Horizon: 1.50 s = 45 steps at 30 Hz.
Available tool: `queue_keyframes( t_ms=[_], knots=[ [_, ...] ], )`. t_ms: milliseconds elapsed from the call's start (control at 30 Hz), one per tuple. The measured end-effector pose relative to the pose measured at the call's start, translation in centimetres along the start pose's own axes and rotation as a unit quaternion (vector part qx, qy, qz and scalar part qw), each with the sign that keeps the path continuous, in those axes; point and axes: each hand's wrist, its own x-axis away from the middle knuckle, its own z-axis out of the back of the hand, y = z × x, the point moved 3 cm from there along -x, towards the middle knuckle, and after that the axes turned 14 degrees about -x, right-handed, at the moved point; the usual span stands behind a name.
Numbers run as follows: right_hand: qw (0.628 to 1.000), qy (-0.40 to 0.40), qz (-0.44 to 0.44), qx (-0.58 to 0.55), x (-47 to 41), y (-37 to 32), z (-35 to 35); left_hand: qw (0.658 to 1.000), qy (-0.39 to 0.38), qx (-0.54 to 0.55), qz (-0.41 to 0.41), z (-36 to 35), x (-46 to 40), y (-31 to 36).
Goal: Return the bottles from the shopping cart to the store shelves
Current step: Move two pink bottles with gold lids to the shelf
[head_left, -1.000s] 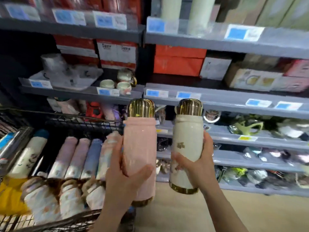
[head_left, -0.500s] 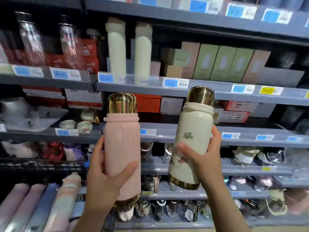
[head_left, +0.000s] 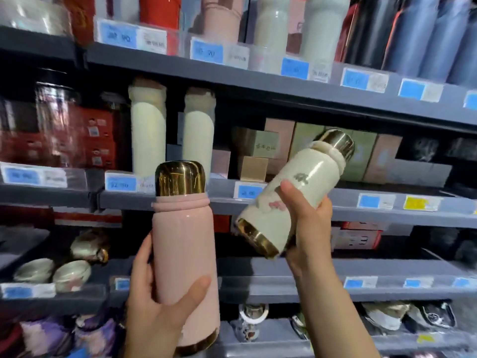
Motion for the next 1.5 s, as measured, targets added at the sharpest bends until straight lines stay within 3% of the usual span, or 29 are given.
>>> queue_keyframes(
  t_ms=[300, 533, 700, 833, 1100, 1367, 1500],
  knots=[
    [0.978, 0.088, 0.014, -0.187, -8.5, 0.3, -2.8, 0.998, 0.032, -0.047, -0.038, 0.5, -4.3, -0.7],
    [0.984, 0.076, -0.007, -0.163, -13.0, 1.2, -4.9, 0.995, 0.058, -0.053, -0.056, 0.7, -5.4, 0.1],
    [0.995, 0.055, 0.008, -0.082, -15.2, 3.1, -5.9, 0.990, 0.091, -0.082, -0.064, 0.4, -6.1, 0.3],
    [0.992, 0.004, 0.073, 0.104, -16.0, 3.6, -5.7, 0.987, 0.106, -0.101, -0.065, 0.0, -6.4, 0.0],
    [0.878, -0.104, 0.232, 0.405, -14.7, 4.4, -7.0, 0.986, 0.109, -0.109, -0.070, -1.4, -6.4, -1.0],
    [0.827, -0.101, 0.223, 0.507, -14.9, 4.6, -7.1, 0.987, 0.116, -0.099, -0.052, -2.5, -6.0, -1.4],
    [0.829, -0.109, 0.221, 0.501, -14.9, 4.2, -6.1, 0.987, 0.119, -0.099, -0.042, -2.9, -5.7, -1.4]
  ],
)
